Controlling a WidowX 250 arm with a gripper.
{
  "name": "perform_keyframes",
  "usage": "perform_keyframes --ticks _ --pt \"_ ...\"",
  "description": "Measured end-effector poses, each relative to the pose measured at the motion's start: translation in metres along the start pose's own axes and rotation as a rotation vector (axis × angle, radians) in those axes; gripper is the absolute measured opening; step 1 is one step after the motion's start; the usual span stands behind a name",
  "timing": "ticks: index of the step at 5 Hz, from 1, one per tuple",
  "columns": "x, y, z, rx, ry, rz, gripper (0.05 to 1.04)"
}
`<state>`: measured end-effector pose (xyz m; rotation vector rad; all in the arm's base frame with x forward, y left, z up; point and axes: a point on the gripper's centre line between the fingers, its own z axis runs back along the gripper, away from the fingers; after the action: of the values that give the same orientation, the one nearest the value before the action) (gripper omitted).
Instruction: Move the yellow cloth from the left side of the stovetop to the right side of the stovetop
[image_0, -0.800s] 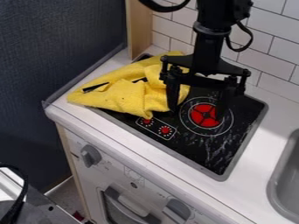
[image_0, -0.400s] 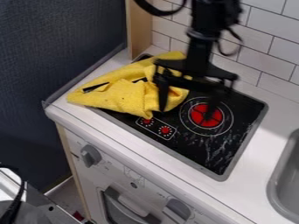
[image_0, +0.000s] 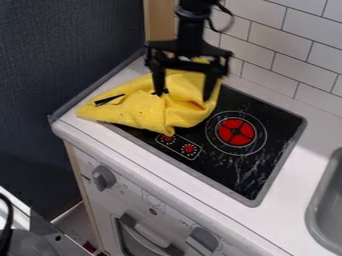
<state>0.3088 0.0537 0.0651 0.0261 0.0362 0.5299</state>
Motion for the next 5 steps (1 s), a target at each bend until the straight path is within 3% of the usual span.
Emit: perform_keyframes --ticks 1,2,3,5 --pt "0.030 -0.005 -0.017 -0.046 0.024 -0.035 0.999" --pt "0.053 -0.012 -0.039 -0.058 0.084 -0.034 0.999" --pt "0.068 -0.005 -0.045 -0.049 0.103 0.012 0.999" --pt "0.068 0.003 -0.048 -0.035 0.116 0.029 0.946"
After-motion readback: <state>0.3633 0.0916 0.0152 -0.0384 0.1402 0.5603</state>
